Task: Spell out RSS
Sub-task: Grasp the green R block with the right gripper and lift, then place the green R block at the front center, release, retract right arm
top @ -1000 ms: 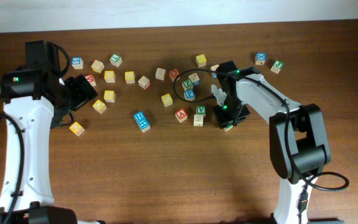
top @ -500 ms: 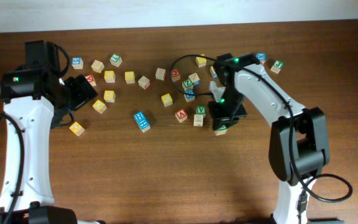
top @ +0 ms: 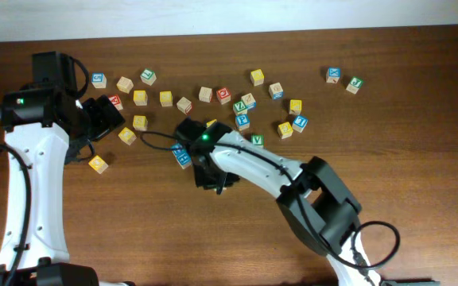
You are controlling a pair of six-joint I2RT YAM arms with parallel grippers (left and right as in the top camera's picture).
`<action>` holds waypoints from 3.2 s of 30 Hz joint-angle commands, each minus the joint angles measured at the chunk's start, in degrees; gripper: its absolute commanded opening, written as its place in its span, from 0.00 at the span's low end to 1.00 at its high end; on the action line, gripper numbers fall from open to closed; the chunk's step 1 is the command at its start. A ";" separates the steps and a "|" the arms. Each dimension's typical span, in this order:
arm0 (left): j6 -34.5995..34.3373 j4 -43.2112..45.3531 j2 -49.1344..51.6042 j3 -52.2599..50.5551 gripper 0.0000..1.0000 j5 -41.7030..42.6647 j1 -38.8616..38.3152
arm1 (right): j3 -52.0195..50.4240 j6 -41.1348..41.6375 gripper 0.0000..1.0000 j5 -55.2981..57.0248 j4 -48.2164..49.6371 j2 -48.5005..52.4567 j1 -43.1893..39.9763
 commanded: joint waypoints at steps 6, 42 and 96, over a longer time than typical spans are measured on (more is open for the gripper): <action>-0.13 0.07 -0.33 0.31 0.99 -0.61 0.15 | 0.52 4.98 0.22 -2.19 -3.04 0.94 0.24; -0.13 0.04 -0.33 0.31 0.99 -0.61 0.15 | 0.15 0.83 0.34 -5.55 -5.03 0.39 0.22; -0.15 0.35 -0.33 0.31 0.99 1.68 0.15 | 48.85 -21.29 0.98 4.81 -39.04 -3.23 -51.08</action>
